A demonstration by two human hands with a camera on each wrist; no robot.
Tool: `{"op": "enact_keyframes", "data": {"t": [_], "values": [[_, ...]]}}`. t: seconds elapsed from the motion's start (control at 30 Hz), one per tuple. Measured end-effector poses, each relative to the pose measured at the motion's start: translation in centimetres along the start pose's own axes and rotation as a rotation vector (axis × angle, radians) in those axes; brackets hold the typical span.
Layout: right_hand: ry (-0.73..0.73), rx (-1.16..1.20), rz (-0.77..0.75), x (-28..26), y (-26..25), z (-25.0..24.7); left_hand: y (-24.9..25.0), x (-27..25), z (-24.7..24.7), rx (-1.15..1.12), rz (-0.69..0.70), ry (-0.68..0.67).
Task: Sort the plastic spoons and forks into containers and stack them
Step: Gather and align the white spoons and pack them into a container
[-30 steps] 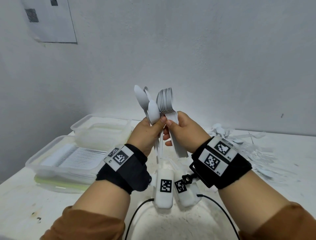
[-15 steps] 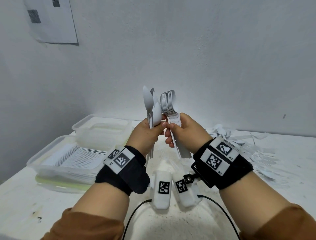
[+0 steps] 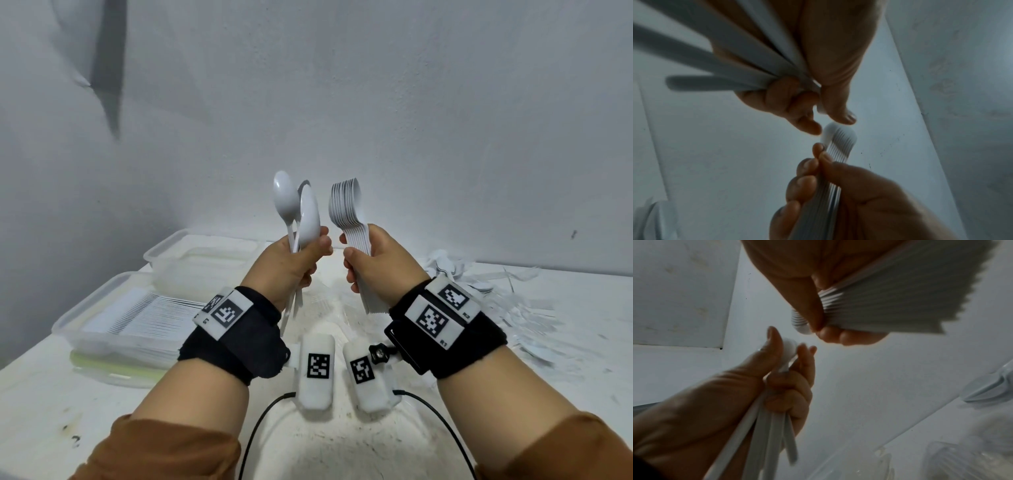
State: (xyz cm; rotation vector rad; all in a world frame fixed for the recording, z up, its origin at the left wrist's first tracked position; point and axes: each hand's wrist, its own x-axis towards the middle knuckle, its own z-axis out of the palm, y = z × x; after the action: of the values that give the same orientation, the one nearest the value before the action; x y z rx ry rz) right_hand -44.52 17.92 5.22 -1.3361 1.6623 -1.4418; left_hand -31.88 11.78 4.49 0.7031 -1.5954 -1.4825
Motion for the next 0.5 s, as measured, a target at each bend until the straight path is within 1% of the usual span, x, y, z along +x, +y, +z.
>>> {"op": "enact_keyframes", "data": {"t": [0.1,0.27,0.5], "values": [[0.004,0.020,-0.001,-0.04,0.09,-0.11,-0.27,0.21,0.14,-0.046,-0.016,0.022],[-0.010,0.040,-0.014,-0.30,-0.03,-0.10,-0.35,0.32,0.38,-0.134,-0.005,0.003],[-0.018,0.084,-0.048,-0.87,-0.37,-0.17,0.02,0.47,0.65,-0.018,-0.020,0.007]]}}
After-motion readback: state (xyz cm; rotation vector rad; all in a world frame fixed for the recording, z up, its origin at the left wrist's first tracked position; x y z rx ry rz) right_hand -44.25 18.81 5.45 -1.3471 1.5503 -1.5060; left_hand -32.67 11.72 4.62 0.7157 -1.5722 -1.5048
